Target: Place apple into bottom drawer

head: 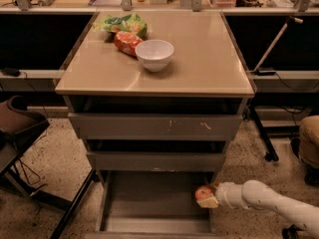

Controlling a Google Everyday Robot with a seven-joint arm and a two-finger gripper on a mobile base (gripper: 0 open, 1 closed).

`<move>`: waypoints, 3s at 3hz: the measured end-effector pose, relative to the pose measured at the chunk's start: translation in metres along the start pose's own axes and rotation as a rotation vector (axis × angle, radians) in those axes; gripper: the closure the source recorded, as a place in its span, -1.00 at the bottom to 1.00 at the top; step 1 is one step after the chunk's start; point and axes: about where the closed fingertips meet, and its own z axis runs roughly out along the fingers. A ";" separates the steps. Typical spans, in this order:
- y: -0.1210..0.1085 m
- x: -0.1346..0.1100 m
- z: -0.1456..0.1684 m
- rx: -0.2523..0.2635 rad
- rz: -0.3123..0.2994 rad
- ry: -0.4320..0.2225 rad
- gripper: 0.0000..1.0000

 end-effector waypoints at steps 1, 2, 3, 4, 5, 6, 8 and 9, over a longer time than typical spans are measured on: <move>-0.009 -0.001 0.002 0.014 0.004 -0.007 1.00; 0.005 0.009 0.021 -0.031 -0.006 -0.014 1.00; 0.043 0.024 0.061 -0.136 -0.028 -0.040 1.00; 0.071 0.031 0.098 -0.213 -0.047 -0.055 1.00; 0.071 0.029 0.135 -0.209 -0.054 -0.066 1.00; 0.053 0.026 0.153 -0.160 -0.047 -0.100 1.00; 0.051 0.027 0.153 -0.157 -0.046 -0.101 0.15; 0.051 0.027 0.153 -0.158 -0.046 -0.101 -0.31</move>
Offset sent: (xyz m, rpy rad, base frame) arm -0.0101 0.0222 -0.0567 0.0618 0.0301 0.0596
